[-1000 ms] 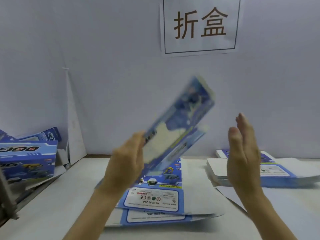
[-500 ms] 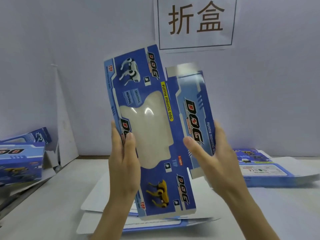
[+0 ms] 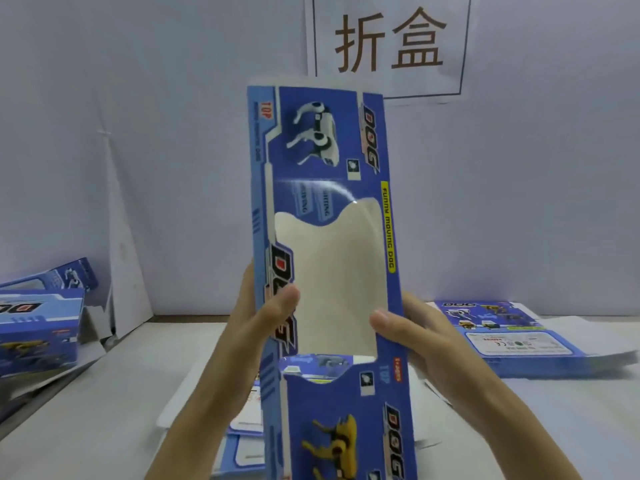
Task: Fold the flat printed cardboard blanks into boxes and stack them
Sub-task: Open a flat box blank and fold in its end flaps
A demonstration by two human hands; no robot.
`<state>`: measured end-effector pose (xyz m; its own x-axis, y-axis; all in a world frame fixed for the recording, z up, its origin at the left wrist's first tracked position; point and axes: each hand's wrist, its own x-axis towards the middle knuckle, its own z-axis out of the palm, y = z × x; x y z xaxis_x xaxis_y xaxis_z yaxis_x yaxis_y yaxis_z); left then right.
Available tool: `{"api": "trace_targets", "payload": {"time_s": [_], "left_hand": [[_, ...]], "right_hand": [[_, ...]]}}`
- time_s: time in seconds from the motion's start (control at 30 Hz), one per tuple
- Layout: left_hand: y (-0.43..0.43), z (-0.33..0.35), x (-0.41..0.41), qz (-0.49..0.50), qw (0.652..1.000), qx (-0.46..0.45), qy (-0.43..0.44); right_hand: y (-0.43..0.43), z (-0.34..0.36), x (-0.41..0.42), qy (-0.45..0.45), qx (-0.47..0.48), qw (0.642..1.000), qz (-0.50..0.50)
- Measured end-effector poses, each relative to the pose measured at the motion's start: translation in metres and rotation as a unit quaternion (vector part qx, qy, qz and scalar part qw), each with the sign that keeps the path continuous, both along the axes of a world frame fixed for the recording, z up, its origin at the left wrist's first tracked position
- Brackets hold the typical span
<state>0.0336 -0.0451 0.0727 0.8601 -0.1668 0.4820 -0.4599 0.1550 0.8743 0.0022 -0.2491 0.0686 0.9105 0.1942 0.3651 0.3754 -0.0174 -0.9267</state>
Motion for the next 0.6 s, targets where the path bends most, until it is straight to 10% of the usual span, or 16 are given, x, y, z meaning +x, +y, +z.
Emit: {"api": "trace_targets", "payload": {"time_s": [0.37, 0.6], "left_hand": [[-0.019, -0.008, 0.001, 0.036, 0.994, 0.104, -0.017], [-0.006, -0.013, 0.017, 0.024, 0.992, -0.074, 0.099]], "right_hand": [[-0.009, -0.002, 0.003, 0.016, -0.043, 0.99, -0.133], [-0.018, -0.004, 0.002, 0.082, 0.051, 0.991, -0.095]]}}
